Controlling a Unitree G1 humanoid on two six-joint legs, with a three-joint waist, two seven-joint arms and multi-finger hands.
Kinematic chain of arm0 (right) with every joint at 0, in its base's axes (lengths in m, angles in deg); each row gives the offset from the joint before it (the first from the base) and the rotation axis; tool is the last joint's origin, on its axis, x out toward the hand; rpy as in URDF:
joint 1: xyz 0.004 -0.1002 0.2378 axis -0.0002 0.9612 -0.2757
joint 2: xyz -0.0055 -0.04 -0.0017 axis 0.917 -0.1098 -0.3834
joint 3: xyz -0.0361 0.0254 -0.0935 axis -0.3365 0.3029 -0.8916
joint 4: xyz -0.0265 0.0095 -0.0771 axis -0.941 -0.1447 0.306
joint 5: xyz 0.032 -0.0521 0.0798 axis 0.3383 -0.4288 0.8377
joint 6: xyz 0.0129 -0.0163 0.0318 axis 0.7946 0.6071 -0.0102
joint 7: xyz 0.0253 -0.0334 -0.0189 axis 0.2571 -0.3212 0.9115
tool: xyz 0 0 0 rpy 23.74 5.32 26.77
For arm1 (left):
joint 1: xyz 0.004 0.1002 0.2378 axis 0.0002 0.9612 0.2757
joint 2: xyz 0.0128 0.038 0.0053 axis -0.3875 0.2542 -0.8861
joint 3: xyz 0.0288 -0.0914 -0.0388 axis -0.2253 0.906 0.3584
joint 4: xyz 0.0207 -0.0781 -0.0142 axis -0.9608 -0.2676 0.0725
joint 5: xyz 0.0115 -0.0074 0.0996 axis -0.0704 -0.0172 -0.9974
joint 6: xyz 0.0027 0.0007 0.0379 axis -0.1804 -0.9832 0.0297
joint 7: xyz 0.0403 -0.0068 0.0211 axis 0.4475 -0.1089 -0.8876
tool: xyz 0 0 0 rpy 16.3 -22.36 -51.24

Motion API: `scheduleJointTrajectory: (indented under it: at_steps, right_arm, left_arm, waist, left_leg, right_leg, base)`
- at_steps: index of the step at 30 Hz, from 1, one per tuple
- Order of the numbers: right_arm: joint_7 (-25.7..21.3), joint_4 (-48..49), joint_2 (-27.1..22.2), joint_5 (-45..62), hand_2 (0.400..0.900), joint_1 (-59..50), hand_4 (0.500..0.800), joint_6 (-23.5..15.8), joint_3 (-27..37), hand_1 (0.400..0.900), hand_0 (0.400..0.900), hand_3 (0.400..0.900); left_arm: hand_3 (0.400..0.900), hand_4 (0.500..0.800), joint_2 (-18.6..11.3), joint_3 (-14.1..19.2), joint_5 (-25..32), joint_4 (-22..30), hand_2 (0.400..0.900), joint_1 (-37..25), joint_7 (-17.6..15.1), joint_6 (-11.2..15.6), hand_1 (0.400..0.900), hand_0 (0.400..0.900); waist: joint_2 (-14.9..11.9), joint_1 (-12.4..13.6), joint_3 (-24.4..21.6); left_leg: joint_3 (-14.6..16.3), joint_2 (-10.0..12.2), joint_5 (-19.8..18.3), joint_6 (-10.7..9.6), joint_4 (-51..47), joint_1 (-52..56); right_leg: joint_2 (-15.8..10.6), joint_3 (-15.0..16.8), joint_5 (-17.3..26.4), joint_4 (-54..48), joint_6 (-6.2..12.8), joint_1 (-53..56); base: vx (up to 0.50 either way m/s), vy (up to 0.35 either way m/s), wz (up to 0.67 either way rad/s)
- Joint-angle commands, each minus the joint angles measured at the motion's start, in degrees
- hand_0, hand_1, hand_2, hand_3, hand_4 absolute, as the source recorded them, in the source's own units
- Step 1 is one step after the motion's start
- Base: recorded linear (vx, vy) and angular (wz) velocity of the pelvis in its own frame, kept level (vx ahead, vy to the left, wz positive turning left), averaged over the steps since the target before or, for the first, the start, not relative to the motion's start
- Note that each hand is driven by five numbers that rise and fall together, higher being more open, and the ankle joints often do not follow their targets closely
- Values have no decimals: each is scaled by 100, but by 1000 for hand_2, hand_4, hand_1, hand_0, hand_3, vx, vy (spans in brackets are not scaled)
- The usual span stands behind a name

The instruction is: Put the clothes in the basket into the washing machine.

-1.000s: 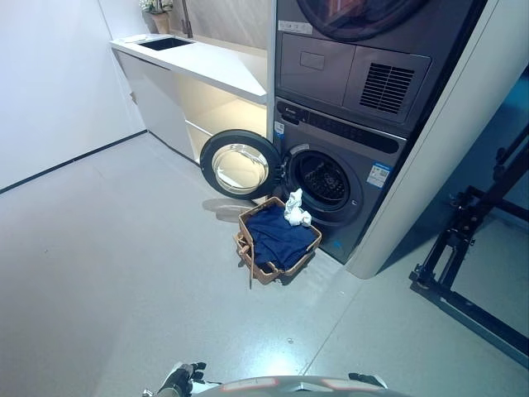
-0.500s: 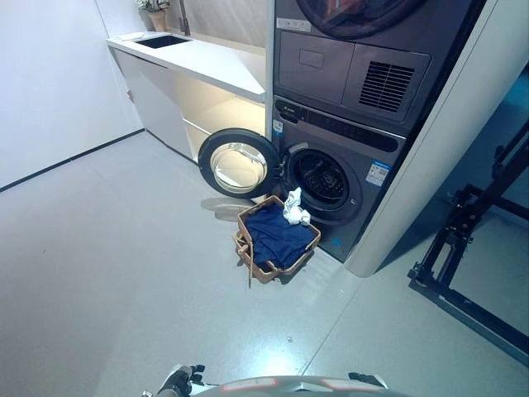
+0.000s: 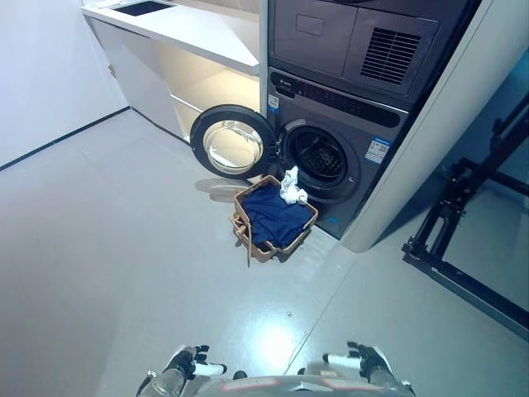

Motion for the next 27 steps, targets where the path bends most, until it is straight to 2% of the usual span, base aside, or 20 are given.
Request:
scheduleJointTrajectory:
  at_steps: [1,3,4,5,6,9,10,11,12,13,14,15,16,17,18,20,22,25,26,27]
  right_arm:
    - [-110,-243,-137,81,900,429,800,121,58,900,900,900]
    - [-144,-262,-176,71,900,471,800,133,191,900,900,900]
    - [-144,-261,-179,71,900,473,800,133,191,900,900,900]
    - [-140,-284,-207,34,900,485,800,166,293,900,900,900]
    - [-139,-284,-213,17,900,490,800,181,319,900,900,900]
    - [-128,-275,-206,-57,900,521,800,215,344,900,900,900]
    - [-102,-288,-235,-111,900,604,800,206,362,900,900,900]
    - [-102,-287,-238,-111,900,607,800,206,361,900,900,900]
    - [-86,-302,-262,-132,900,633,800,195,358,900,900,900]
    - [-77,-308,-323,-162,900,630,800,173,345,900,900,900]
    - [-77,-308,-320,-162,900,630,800,173,345,900,900,900]
    - [-109,-224,-421,-137,900,546,800,152,289,900,900,900]
    - [-139,-156,-482,-93,900,491,800,160,224,900,900,900]
    - [-165,-117,-494,-53,900,422,800,165,152,900,900,900]
    - [-193,-80,-482,-14,900,324,800,159,53,900,900,900]
    - [-212,-44,-473,31,900,263,800,159,-27,900,900,900]
    - [-239,46,-422,160,900,61,800,155,-224,900,900,900]
    - [-294,98,-357,202,900,29,800,106,-332,900,900,900]
    - [-326,149,-310,230,900,-2,800,75,-408,900,900,900]
    - [-349,259,-254,229,900,-40,800,38,-520,900,900,900]
  left_arm:
    - [900,800,-185,181,127,-103,900,43,16,63,900,900]
    - [900,800,-167,193,185,-161,900,4,-2,88,900,900]
    - [900,800,-164,192,185,-162,900,4,-2,89,900,900]
    - [900,800,-141,139,136,-226,900,-58,-35,96,900,900]
    - [900,800,-132,145,140,-229,900,-65,-43,108,900,900]
    - [900,800,-139,162,147,-227,900,-47,-76,119,900,900]
    - [900,800,-138,172,138,-220,900,-27,-90,122,900,900]
    - [900,800,-135,172,138,-220,900,-24,-90,122,900,900]
    - [900,800,-111,155,122,-222,900,-19,-86,116,900,900]
    - [900,800,-46,125,158,-190,900,-9,-88,114,900,900]
    - [900,800,-50,125,158,-190,900,-9,-88,114,900,900]
    - [900,800,56,28,245,-58,900,-98,-94,125,900,900]
    - [900,800,53,-21,273,70,900,-158,-92,122,900,900]
    - [900,800,43,-66,324,150,900,-227,-127,145,900,900]
    - [900,800,42,-109,399,223,900,-307,-177,169,900,900]
    - [900,800,45,-143,429,289,900,-350,-199,177,900,900]
    - [900,800,33,-154,466,263,900,-342,-255,192,900,900]
    - [900,800,-11,-113,463,191,900,-317,-293,169,900,900]
    - [900,800,-41,-81,491,159,900,-293,-328,169,900,900]
    - [900,800,-85,-41,477,127,900,-276,-363,144,900,900]
  waist:
    - [-14,-31,-146]
    - [-72,-67,-191]
    - [-42,-83,-161]
    - [-140,-168,-229]
    - [-126,-199,-205]
    - [-107,-257,-243]
    - [-135,-370,-417]
    - [-119,-367,-419]
    - [-98,-418,-499]
    - [-14,-436,-557]
    - [-34,-443,-570]
    - [-54,-416,-503]
    - [-115,-351,-391]
    - [-234,-303,-298]
    - [-307,-234,-219]
    - [-343,-135,-144]
    - [-429,114,-74]
    - [-504,211,-102]
    - [-498,275,-86]
    - [-418,387,-62]
  left_leg:
    - [-86,-294,-632,304,334,-88]
    - [-236,-394,-873,217,222,257]
    - [-257,-361,-881,213,209,304]
    - [-359,-440,-1084,117,85,643]
    - [-388,-386,-1152,75,30,799]
    - [-482,-266,-1313,3,-83,1153]
    - [-606,-139,-1443,-38,-51,1376]
    - [-600,-122,-1452,-40,-53,1381]
    - [-616,-34,-1409,-86,76,1420]
    - [-605,75,-971,-227,916,1196]
    - [-614,55,-957,-226,916,1176]
    - [-437,-16,-7,-477,2843,219]
    - [-283,-78,192,-553,3545,-322]
    - [-133,-165,277,-565,4146,-729]
    - [129,-42,219,-497,4502,-1012]
    - [324,90,118,-444,4670,-1317]
    - [729,235,-100,-308,4067,-2100]
    - [861,407,-52,-283,3339,-2314]
    - [825,490,131,-317,2529,-2407]
    - [578,628,604,-445,1086,-2266]
  right_leg:
    - [-13,86,593,23,-106,-519]
    - [-314,-193,714,-1420,-50,-623]
    - [-294,-231,728,-1474,-54,-548]
    - [-425,-286,1185,-2871,131,-643]
    - [-420,-282,1365,-3297,191,-585]
    - [-326,-175,1575,-3502,237,-680]
    - [-127,39,1644,-3331,146,-698]
    - [-110,33,1636,-3325,142,-697]
    - [5,131,1609,-3202,94,-685]
    - [265,95,1521,-3045,-51,-536]
    - [243,99,1529,-3048,-47,-552]
    - [327,35,1350,-3078,-246,-154]
    - [323,-5,1224,-3114,-342,60]
    - [259,15,1138,-3144,-421,208]
    - [270,-27,1000,-3111,-507,327]
    - [309,-19,882,-3087,-574,457]
    - [422,-5,575,-3042,-643,824]
    - [457,8,405,-3126,-613,1065]
    - [513,32,330,-3193,-566,1207]
    - [641,62,176,-3336,-477,1519]
  base:
    - [425,-2,56]
    - [419,-57,35]
    - [479,-126,26]
    - [479,-132,24]
    - [476,-132,20]
    - [456,-176,18]
    - [534,-246,29]
    - [584,-286,41]
    - [529,-290,32]
    - [517,-291,33]
    - [578,-381,36]
    - [293,-278,25]
    - [365,-382,31]
    - [217,-328,18]
    - [171,-235,12]
    - [247,-211,-6]
    - [463,-227,-16]
    - [301,-67,-5]
    - [436,24,-22]
    - [592,58,-32]
